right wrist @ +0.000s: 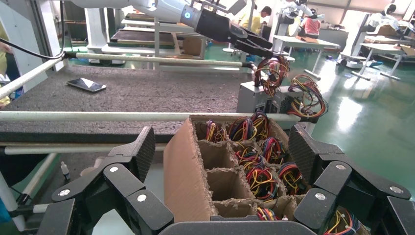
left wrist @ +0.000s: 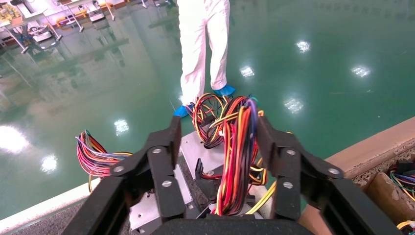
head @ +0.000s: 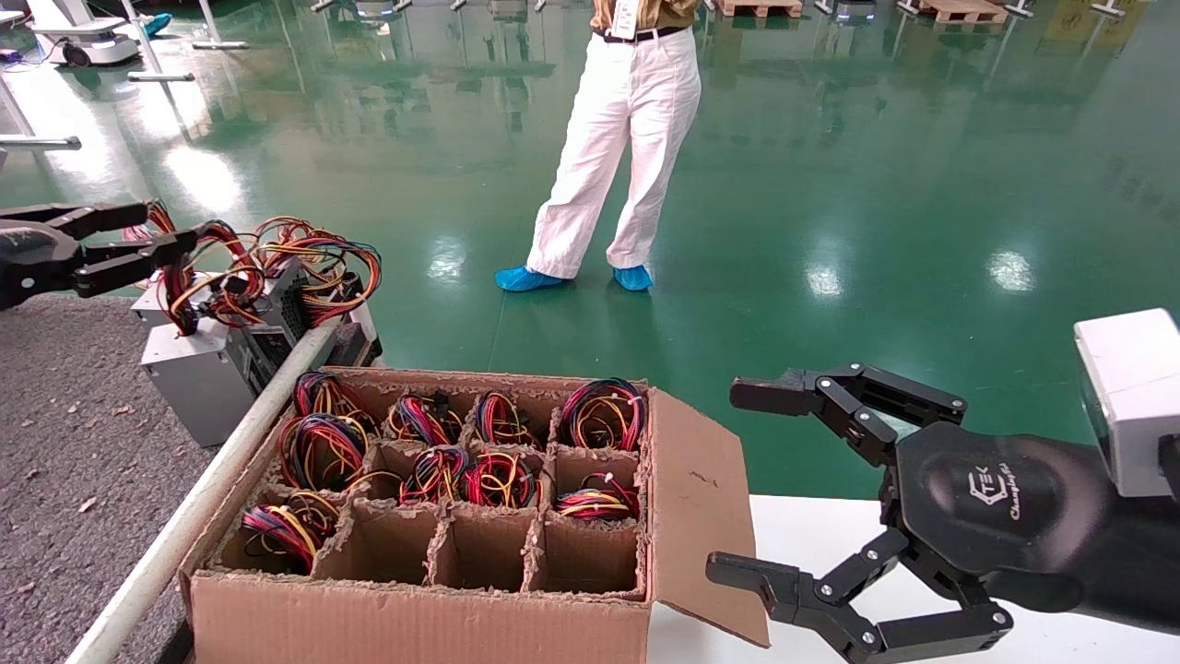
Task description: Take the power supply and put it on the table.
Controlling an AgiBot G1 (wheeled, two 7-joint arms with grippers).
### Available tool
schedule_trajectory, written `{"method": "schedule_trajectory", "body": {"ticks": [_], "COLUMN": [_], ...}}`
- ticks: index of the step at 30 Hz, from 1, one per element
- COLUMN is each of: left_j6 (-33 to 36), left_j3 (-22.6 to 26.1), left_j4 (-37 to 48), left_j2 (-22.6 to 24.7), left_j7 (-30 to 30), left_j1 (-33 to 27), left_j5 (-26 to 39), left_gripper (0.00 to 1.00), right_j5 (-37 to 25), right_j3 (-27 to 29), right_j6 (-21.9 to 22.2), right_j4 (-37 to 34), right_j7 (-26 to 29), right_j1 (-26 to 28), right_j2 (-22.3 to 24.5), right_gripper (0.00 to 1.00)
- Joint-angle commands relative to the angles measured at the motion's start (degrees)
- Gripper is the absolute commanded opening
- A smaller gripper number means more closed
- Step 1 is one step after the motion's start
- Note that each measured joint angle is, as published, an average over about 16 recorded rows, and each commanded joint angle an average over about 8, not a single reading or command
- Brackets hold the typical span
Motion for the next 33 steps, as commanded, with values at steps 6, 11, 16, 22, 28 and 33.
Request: {"method": "schedule_trajectory", "body": {"ticks": [6,11,16,22,28,33], "left_j6": [0.0,0.0,-0.1,-0.3,0.0,0.9], "left_j3": [0.0,-0.1,-0.7,-1.9,-2.7,-3.1], "left_j4": [0.0,0.0,0.1,0.1,-0.1,-1.7], "left_j2": [0.0,0.0,-0.2,-0.1,0.1,-0.1], "left_j7": [0.0,-0.1,-0.2,-0.8,-1.8,-2.4], "left_j1": [0.0,0.0,-0.2,-1.0,-2.2,-1.7], "left_j5": [0.0,-0.1,-0.9,-2.7,-3.9,-4.9], "left_gripper": [1.00,1.00,1.00,1.00,1.00,1.00], "right_j5": [0.0,0.0,0.0,0.0,0.0,0.0], "right_j3": [0.0,0.0,0.0,0.0,0.0,0.0], "right_j6": [0.0,0.0,0.0,0.0,0.0,0.0], "right_j4": [0.0,0.0,0.0,0.0,0.0,0.0], "right_j7": [0.0,0.0,0.0,0.0,0.0,0.0], "right_j1": [0.0,0.0,0.0,0.0,0.0,0.0], "right_j2": [0.0,0.0,0.0,0.0,0.0,0.0], "right_gripper": [1.00,1.00,1.00,1.00,1.00,1.00]}}
